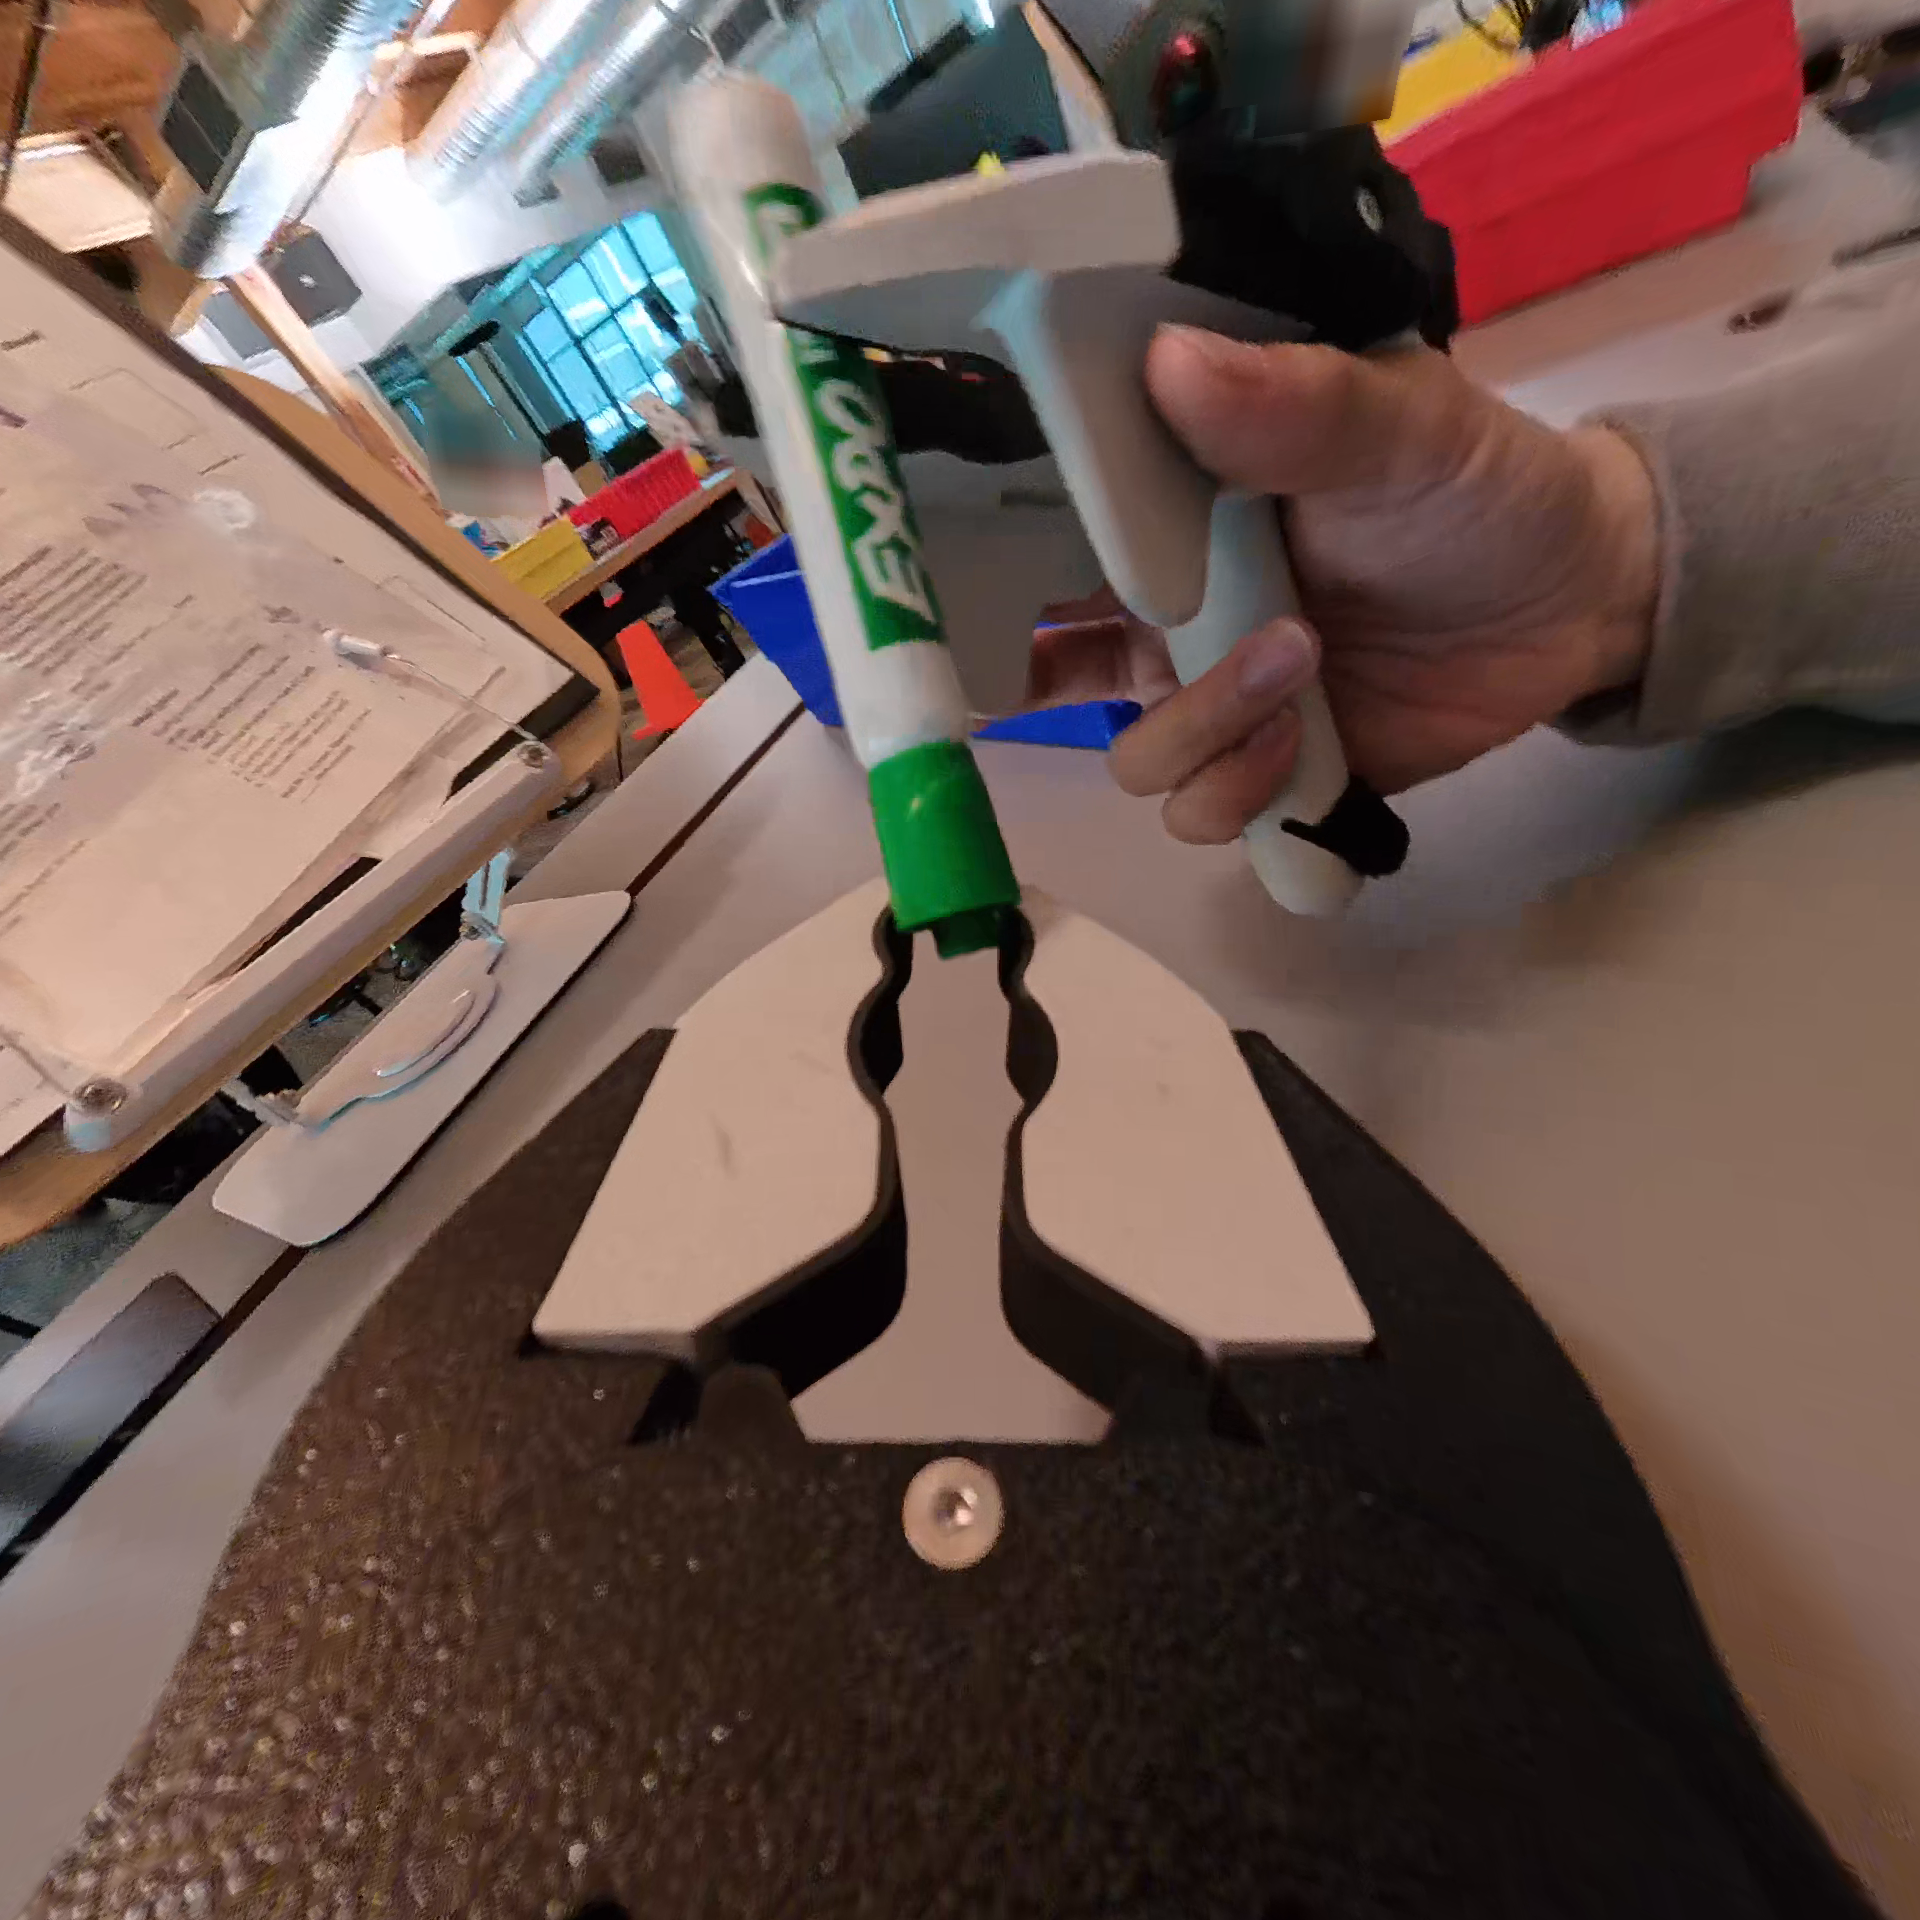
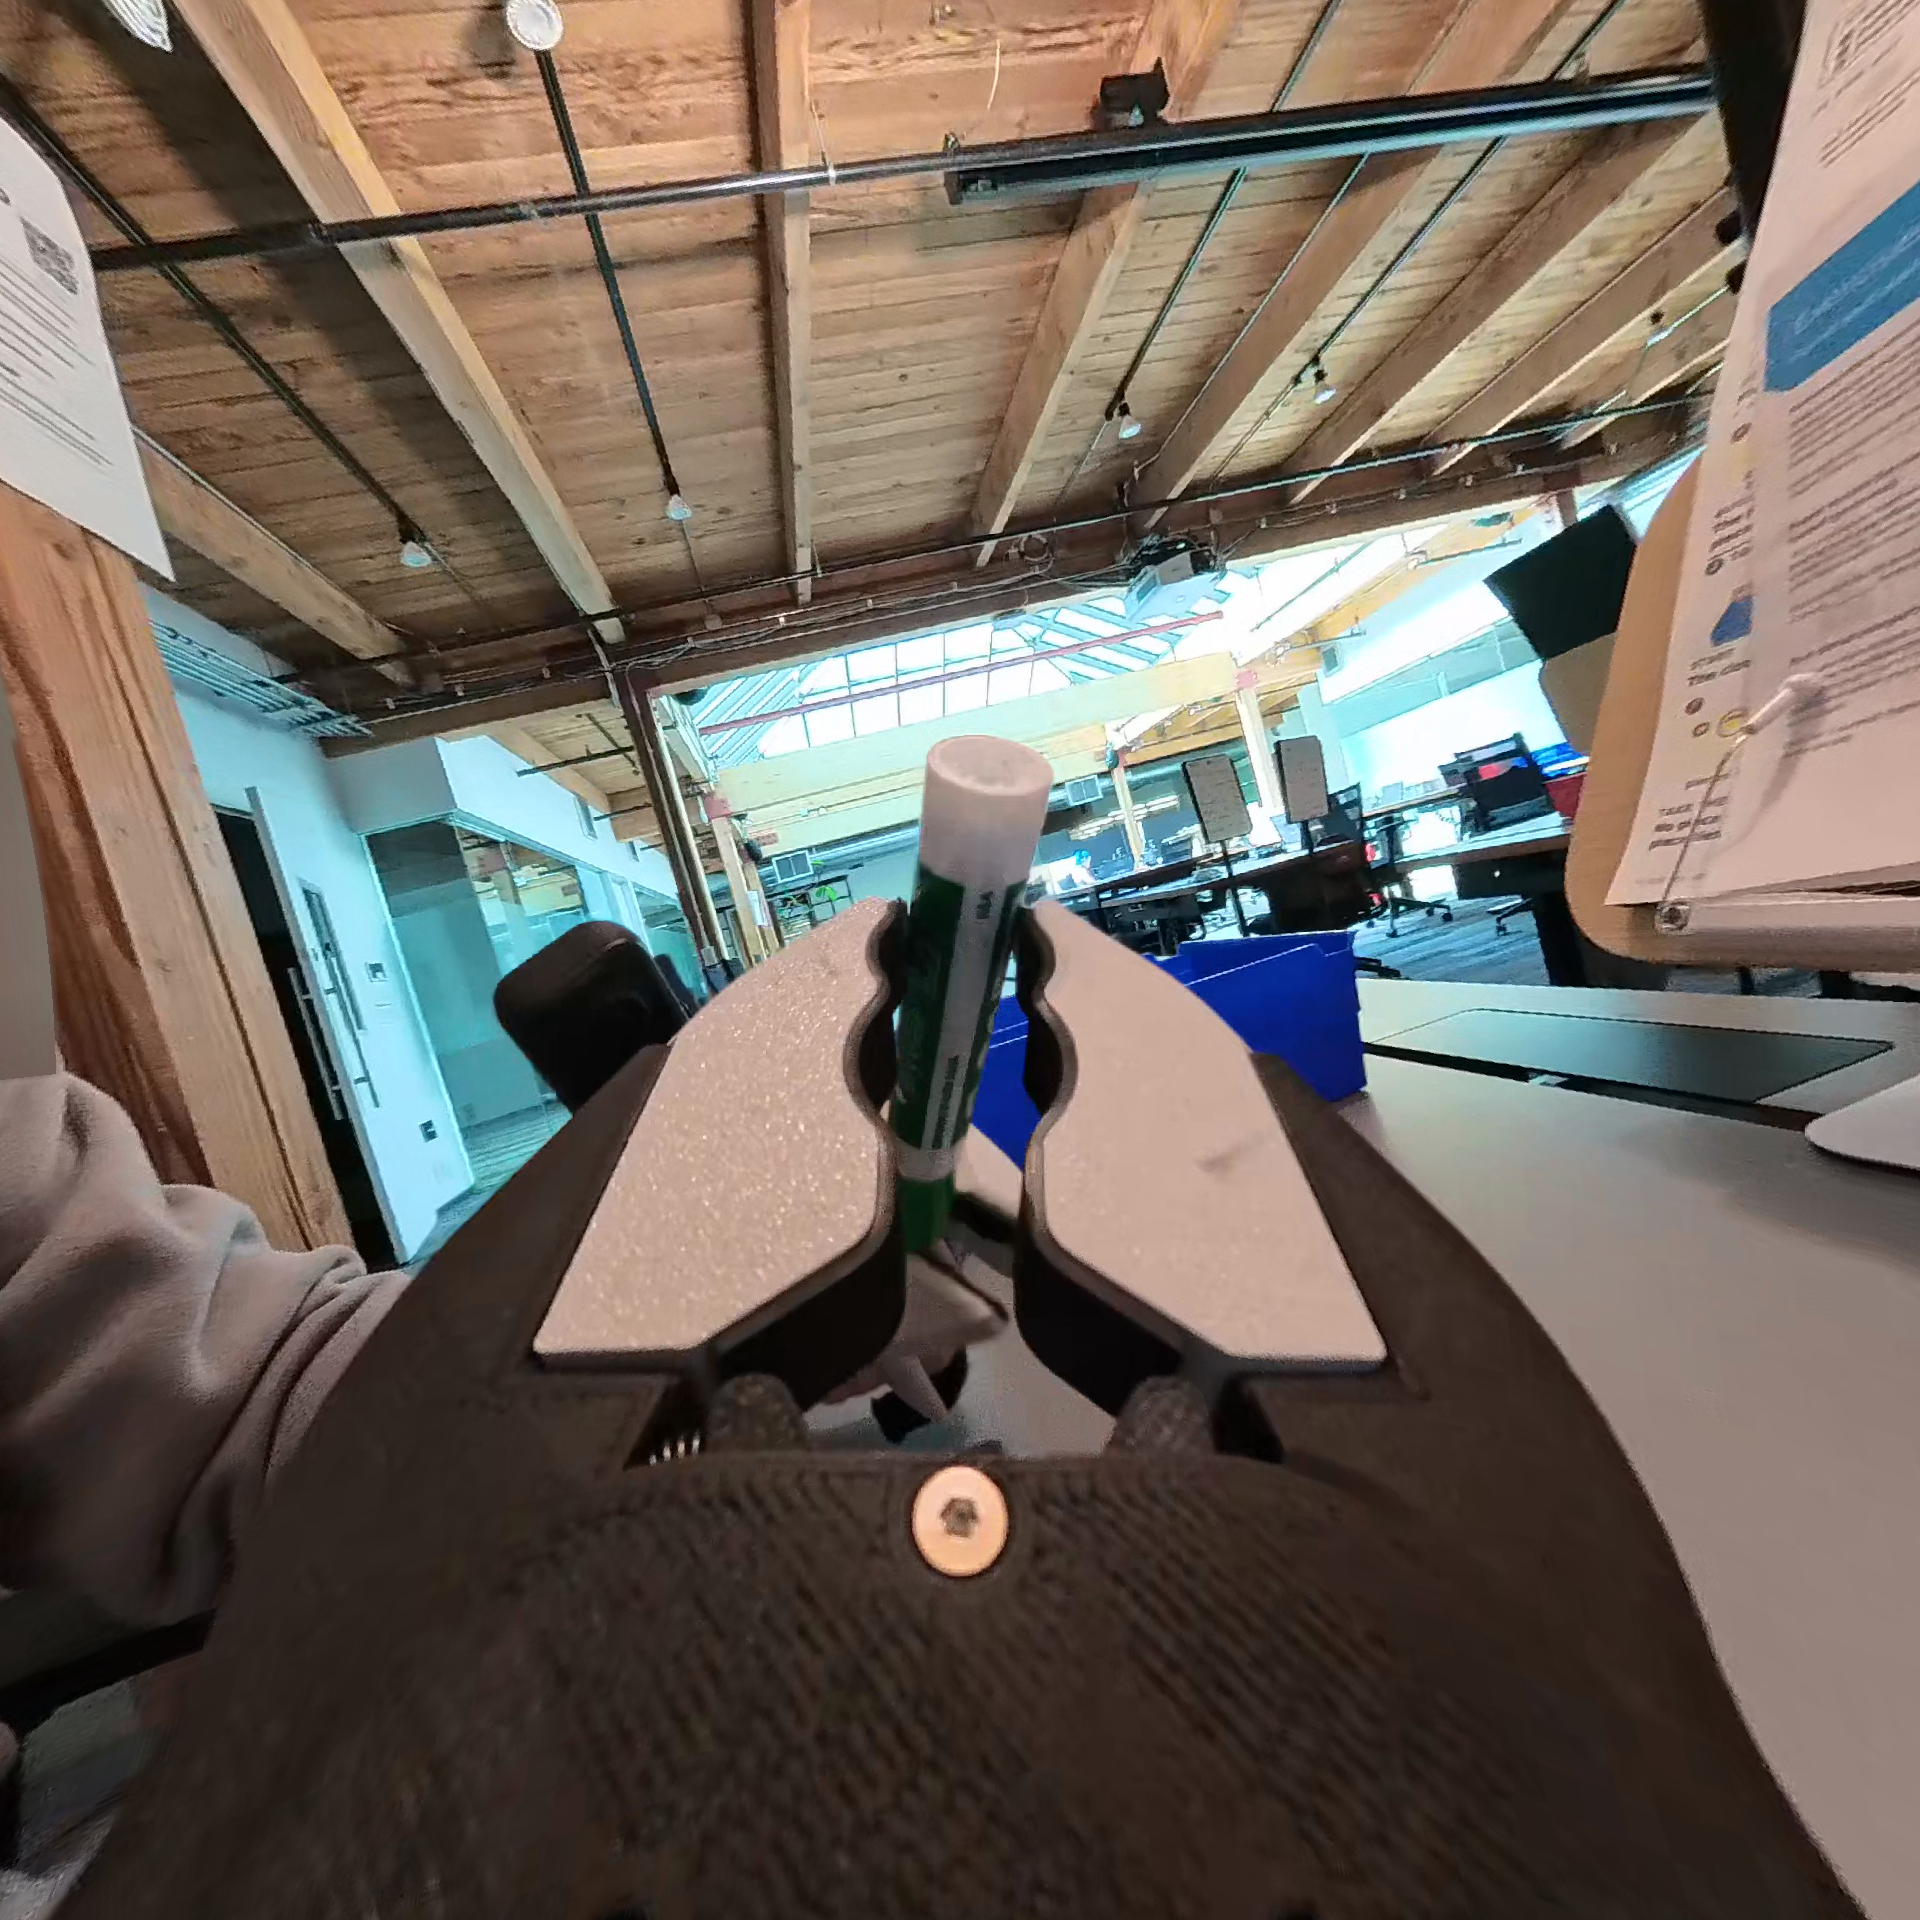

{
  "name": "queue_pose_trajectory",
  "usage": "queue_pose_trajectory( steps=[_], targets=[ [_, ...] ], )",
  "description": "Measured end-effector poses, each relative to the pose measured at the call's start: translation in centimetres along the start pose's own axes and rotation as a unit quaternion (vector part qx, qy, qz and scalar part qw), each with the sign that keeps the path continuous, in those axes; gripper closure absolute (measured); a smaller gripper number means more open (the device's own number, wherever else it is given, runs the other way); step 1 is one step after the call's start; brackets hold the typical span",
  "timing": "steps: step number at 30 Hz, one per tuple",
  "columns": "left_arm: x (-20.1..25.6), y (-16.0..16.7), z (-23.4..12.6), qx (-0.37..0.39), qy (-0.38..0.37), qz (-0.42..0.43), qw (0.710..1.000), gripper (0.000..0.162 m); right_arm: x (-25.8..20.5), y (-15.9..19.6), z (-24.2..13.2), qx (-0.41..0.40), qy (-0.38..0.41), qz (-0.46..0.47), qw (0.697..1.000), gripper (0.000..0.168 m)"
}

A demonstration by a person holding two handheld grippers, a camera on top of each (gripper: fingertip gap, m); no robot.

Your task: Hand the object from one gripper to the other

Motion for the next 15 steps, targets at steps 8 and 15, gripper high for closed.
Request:
queue_pose_trajectory(
  steps=[8, 15],
  targets=[
    [-1.1, 0.3, -0.7, 0.051, -0.020, -0.080, 0.995, 0.146, 0.7, 0.7, 0.0, -0.024, 0.028, -0.007, 0.999, 0.150],
    [-1.3, 0.1, -0.5, 0.001, -0.031, -0.070, 0.997, 0.146, 1.0, 0.7, 0.0, -0.047, 0.047, -0.026, 0.997, 0.150]
  ],
)
Point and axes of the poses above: each gripper's, where its closed fingertips meet, z out along the fingers, y out of its underside, x = y × z across the jaws, the point moved 10 cm from there along -z, back along the fingers, and after that the axes turned 12 degrees about z, right-handed, at the moved point
